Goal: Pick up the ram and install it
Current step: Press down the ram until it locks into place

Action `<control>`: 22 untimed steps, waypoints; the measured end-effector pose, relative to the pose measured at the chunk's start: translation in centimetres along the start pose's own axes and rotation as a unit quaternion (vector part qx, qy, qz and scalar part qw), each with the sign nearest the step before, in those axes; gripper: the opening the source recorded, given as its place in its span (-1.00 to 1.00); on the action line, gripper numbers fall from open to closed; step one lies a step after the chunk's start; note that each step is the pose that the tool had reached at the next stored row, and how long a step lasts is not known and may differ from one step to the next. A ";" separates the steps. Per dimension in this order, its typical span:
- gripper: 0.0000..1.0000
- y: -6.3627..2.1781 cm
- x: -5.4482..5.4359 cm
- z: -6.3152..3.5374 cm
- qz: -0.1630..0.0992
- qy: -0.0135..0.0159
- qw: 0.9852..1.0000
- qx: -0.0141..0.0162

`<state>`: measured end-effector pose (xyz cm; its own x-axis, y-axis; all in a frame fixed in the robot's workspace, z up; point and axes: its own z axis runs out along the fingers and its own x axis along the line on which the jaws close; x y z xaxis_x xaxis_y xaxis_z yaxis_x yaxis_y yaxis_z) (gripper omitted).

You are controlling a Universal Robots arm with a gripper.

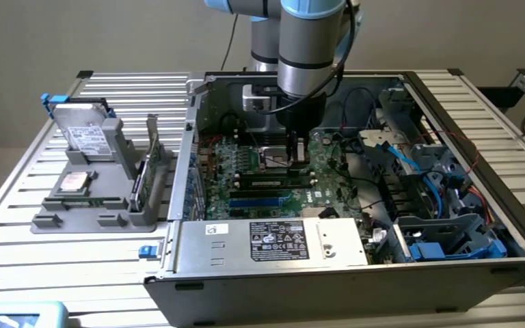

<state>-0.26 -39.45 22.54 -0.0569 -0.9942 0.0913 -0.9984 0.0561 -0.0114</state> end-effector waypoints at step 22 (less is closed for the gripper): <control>-0.79 4.49 0.3 -0.70 0.000 -0.001 1.000 0.003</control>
<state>-4.77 -39.48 23.21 -0.0577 -0.9944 0.0884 -0.9983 0.0564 -0.0169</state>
